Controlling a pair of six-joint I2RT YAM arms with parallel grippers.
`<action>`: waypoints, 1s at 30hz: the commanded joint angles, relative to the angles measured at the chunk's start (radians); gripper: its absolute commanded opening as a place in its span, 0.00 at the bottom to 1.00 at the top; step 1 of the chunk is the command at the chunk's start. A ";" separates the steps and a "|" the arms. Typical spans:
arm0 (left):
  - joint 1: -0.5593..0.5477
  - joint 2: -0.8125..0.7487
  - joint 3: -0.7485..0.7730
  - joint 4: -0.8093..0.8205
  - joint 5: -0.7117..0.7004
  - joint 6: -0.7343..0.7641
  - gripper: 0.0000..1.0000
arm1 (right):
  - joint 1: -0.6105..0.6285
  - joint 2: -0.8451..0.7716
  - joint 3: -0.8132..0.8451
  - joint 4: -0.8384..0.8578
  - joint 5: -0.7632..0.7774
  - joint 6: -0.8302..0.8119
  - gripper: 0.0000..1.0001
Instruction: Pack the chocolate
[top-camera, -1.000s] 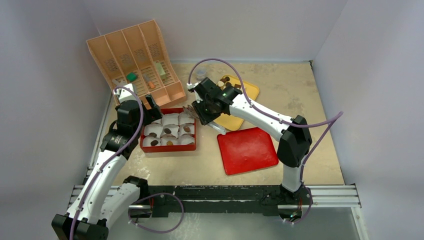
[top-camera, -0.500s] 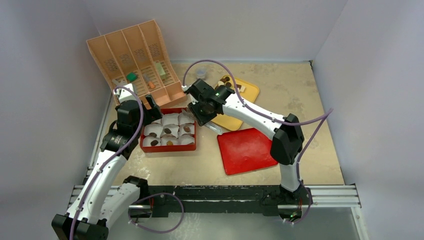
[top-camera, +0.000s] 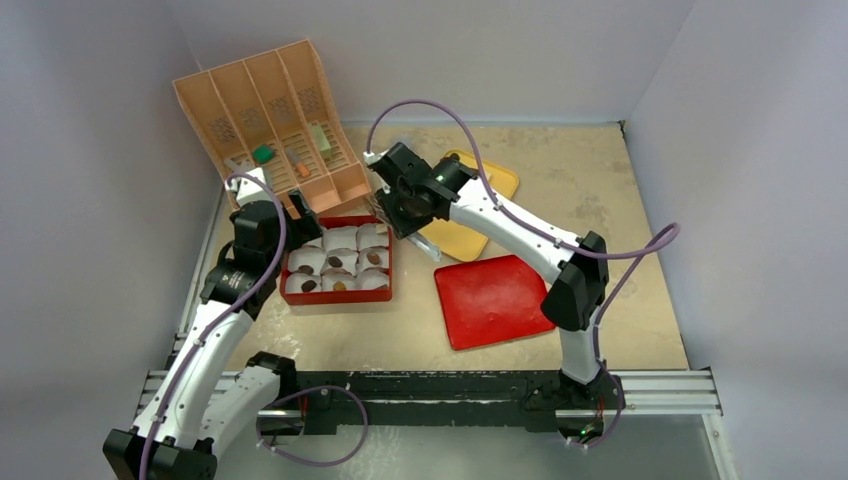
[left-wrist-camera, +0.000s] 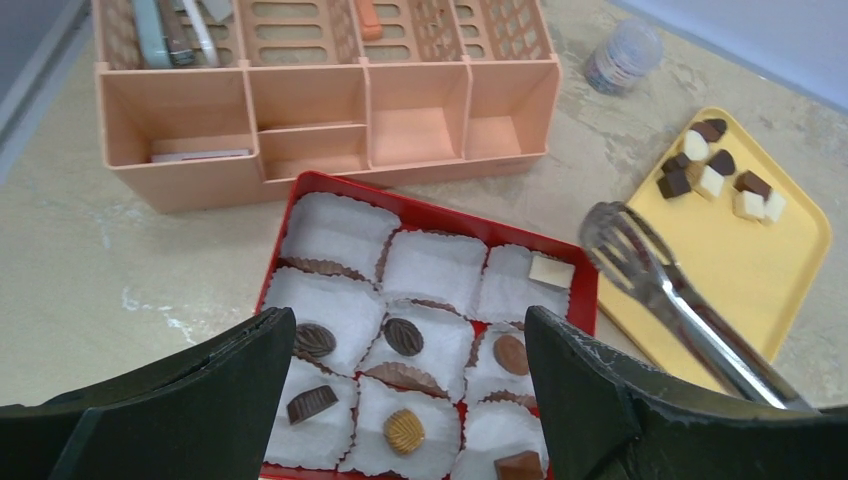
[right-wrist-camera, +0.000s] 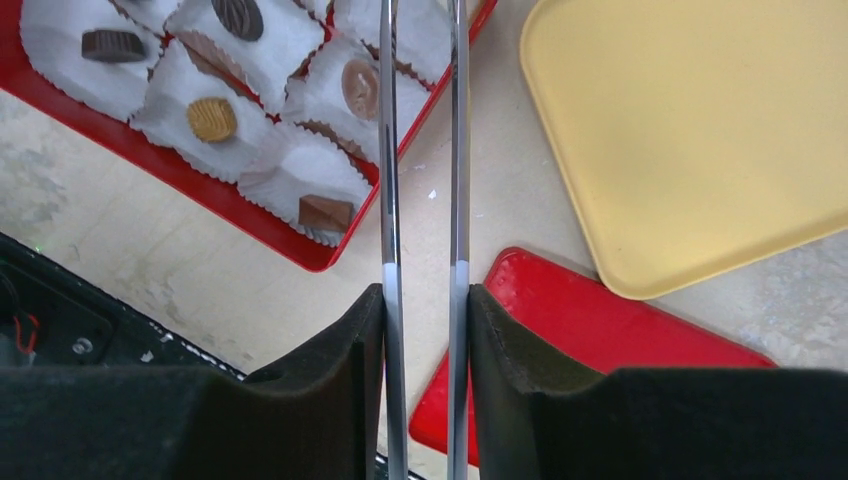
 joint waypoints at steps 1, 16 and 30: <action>-0.003 -0.034 0.056 -0.025 -0.128 -0.021 0.84 | 0.022 0.046 0.118 -0.109 0.085 0.092 0.35; -0.046 -0.151 0.106 -0.112 -0.429 -0.049 0.85 | 0.153 0.275 0.362 -0.320 0.313 0.296 0.36; -0.062 -0.175 0.089 -0.099 -0.407 -0.047 0.85 | 0.167 0.315 0.389 -0.360 0.411 0.326 0.36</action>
